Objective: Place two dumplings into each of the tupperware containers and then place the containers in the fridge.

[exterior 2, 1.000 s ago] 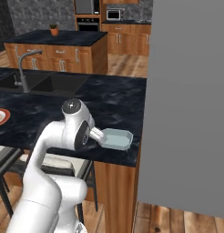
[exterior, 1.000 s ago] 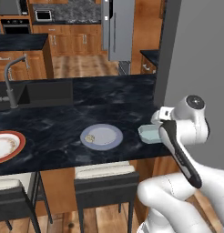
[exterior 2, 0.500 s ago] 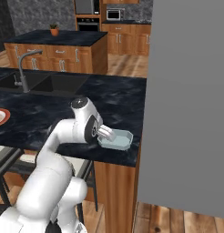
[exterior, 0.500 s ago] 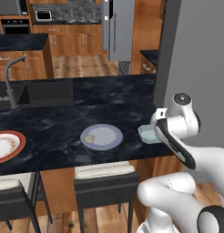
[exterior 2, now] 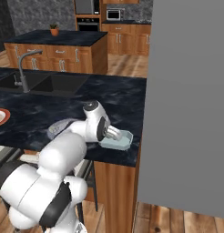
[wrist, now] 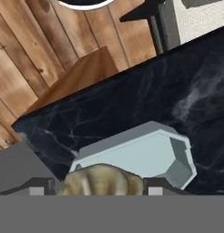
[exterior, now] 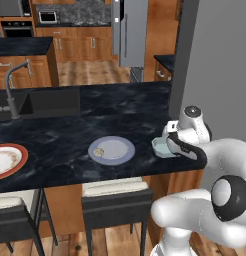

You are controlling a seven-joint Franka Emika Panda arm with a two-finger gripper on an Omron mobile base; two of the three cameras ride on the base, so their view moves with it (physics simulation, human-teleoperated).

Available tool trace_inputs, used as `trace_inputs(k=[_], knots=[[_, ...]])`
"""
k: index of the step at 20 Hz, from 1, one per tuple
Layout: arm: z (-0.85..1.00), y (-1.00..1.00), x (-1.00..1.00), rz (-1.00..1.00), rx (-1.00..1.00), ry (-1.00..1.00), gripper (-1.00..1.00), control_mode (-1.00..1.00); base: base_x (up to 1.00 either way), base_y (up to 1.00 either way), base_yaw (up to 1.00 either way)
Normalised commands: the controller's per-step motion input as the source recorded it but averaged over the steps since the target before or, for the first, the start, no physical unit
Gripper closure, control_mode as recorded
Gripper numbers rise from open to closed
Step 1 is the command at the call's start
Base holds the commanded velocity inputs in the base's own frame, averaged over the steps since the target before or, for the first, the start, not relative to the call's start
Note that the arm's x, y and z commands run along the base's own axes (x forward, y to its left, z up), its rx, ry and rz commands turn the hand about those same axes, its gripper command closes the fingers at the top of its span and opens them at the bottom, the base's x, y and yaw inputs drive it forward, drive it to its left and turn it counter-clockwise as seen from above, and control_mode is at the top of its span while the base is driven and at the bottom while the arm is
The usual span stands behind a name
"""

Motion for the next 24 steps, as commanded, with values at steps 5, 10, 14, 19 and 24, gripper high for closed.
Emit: trace_inputs(k=[5, 10, 14, 19, 24], knots=[[-0.44, -0.28, 0.41, 0.00, 0.00, 0.00, 1.00, -1.00, 0.00, 0.00, 0.00], [-0.37, -0.19, 0.25, 0.00, 0.00, 0.00, 1.00, -1.00, 0.00, 0.00, 0.00], [-0.23, -0.07, 0.01, 0.00, 0.00, 0.00, 1.00, -1.00, 0.00, 0.00, 0.00], [-0.09, 0.00, 0.00, 0.00, 0.00, -0.01, -1.00, -1.00, 0.00, 0.00, 0.00], [0.00, 0.00, 0.18, 0.00, 0.00, 0.00, -1.00, -1.00, 0.00, 0.00, 0.00]])
